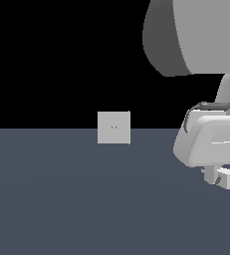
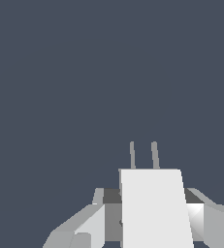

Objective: Plug the charger into the wall socket.

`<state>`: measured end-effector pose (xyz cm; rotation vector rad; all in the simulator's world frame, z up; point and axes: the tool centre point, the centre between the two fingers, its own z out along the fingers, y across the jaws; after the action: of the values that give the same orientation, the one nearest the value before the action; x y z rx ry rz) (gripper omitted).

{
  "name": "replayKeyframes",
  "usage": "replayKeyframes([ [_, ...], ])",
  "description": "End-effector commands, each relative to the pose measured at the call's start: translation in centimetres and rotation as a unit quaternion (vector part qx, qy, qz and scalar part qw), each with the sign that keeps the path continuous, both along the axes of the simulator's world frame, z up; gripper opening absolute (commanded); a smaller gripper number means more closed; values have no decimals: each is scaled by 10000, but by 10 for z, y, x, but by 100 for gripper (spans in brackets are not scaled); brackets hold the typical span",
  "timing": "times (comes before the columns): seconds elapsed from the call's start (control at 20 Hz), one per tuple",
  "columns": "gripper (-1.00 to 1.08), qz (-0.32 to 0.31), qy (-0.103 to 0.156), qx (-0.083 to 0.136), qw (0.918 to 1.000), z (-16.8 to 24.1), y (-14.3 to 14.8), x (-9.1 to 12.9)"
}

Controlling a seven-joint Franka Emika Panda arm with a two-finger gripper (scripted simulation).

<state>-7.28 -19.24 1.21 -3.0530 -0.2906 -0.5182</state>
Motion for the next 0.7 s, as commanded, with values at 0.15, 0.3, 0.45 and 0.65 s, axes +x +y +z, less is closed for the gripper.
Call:
replayKeyframes([
  [0.15, -100, -51, -3, 1, 10000, 3, 7, 2],
  [0.3, -100, -119, -6, 2, 9999, 6, 16, 4],
  [0.45, -100, -209, -9, 3, 9998, 11, 27, 7],
  [0.65, -100, -354, -15, 6, 9994, 18, 45, 13],
])
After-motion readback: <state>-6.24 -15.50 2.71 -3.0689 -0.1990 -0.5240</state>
